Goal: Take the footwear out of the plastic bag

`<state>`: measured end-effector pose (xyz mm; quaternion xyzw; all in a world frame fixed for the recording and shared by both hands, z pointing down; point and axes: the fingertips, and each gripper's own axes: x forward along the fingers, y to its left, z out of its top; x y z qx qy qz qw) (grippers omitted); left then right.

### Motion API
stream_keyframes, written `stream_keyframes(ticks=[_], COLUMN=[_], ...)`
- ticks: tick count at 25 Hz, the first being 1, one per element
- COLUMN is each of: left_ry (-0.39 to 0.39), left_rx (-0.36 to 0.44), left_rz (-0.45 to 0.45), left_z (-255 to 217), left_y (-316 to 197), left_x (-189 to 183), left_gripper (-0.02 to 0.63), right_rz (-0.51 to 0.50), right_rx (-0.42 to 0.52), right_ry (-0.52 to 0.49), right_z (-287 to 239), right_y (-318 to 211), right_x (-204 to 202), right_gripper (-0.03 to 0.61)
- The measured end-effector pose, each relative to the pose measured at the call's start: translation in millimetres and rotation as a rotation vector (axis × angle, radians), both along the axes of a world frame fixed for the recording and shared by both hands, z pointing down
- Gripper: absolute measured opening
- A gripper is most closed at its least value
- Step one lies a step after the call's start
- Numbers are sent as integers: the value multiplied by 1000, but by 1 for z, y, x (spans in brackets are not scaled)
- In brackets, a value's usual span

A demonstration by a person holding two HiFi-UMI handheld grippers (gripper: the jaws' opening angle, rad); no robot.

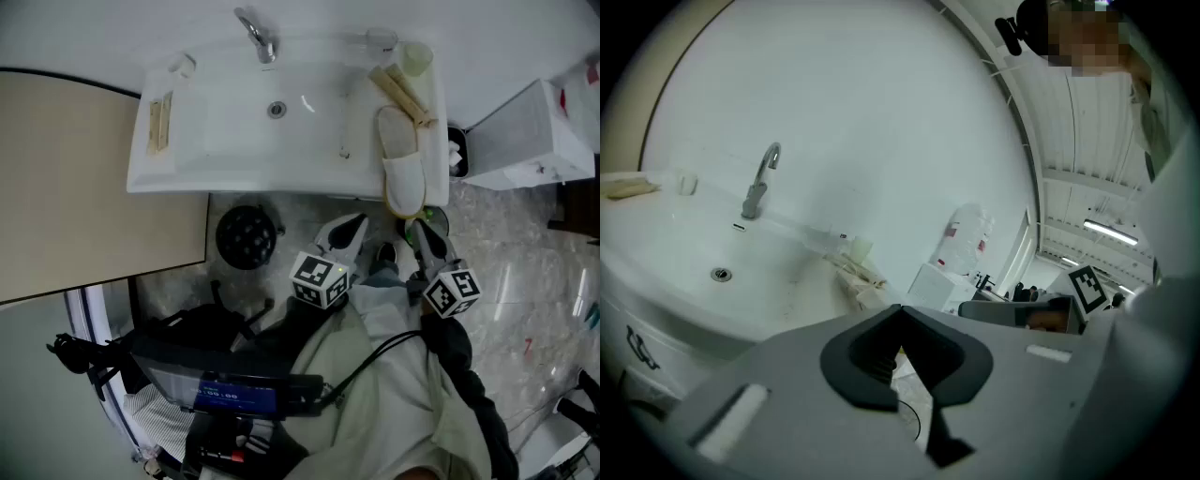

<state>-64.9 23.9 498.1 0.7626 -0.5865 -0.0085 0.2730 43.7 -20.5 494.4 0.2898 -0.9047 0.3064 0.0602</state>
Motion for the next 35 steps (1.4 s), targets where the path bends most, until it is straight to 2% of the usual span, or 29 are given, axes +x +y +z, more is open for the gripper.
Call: stream_keyframes(ticks=[14, 17, 21, 24, 26, 29, 30, 31, 33, 35], left_ry=[26, 37, 69, 131, 189, 260, 274, 288, 322, 351], left_rx=[-2, 7, 44, 69, 67, 39, 26, 13, -11, -24], left_rz=[9, 29, 45, 65, 88, 122, 132, 144, 178, 215], left_z=[3, 3, -4, -10, -9, -1, 2, 4, 7, 8], left_y=[1, 0, -3, -11, -19, -35, -40, -46, -55, -60], left_x=[-7, -6, -11, -16, -18, -20, -20, -20, -17, -11], left_gripper=[6, 6, 5, 6, 6, 6, 7, 12, 70, 86], right_rz=[-11, -24, -105, -72, 24, 147, 171, 190, 233, 275], right_rx=[32, 70, 162, 197, 129, -26, -79, -137, -248, -331], right_ry=[-2, -4, 51, 90, 36, -51, -76, -104, -180, -270], right_z=[-3, -10, -16, -12, -3, 27, 37, 47, 62, 70], right_y=[7, 11, 18, 12, 3, -5, -6, -6, -7, -8], right_x=[-10, -14, -20, -7, 8, 28, 30, 30, 26, 19], right_gripper=[-2, -2, -2, -2, -2, 0, 26, 89, 158, 161])
